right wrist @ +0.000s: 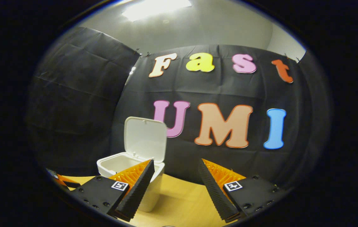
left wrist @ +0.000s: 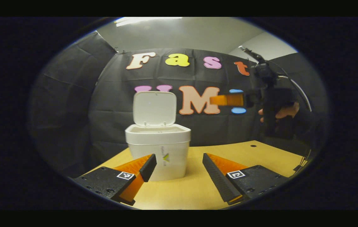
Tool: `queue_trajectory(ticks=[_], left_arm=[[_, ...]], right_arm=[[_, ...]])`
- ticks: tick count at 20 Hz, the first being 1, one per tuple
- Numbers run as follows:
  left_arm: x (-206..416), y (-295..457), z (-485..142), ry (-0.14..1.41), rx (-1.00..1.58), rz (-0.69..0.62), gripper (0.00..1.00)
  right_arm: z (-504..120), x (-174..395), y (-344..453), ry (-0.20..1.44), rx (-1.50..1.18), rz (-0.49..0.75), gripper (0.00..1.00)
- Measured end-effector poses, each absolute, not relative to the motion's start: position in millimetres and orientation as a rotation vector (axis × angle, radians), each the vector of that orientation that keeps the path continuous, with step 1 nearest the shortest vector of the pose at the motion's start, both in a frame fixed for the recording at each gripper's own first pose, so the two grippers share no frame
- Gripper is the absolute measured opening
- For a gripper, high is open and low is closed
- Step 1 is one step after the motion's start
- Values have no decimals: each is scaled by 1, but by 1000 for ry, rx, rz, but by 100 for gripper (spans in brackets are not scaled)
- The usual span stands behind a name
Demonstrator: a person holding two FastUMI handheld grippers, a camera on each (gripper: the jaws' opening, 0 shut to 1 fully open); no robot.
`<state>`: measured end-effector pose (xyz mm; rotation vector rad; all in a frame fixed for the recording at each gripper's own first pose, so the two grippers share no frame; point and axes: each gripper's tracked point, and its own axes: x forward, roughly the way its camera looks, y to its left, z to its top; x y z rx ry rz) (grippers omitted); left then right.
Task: Press the lid of the desktop garbage bin to open it, pick up the crumpled paper on the desktop and throw it into the bin, then pick up the pop can on the desktop and drop it into the bin, and finally close the garbage bin lid.
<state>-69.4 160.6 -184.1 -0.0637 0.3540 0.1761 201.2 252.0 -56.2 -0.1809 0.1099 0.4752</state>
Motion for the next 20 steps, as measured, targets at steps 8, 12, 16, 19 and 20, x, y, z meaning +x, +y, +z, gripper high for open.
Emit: queue_trajectory(ticks=[8,12,16,19,20], left_arm=[[-34,55,-277,457,-70,43,91],[-21,29,-324,505,-34,27,91],[-14,25,-373,571,-41,59,94],[-21,28,-399,664,-16,78,93],[-19,28,-393,666,-19,70,77]], right_arm=[[-44,147,20,171,-225,130,94],[-48,108,-57,211,-202,-3,94],[-57,86,-89,257,-214,-58,94],[-57,76,-93,284,-227,-51,94],[-60,74,-91,288,-231,-44,94]])
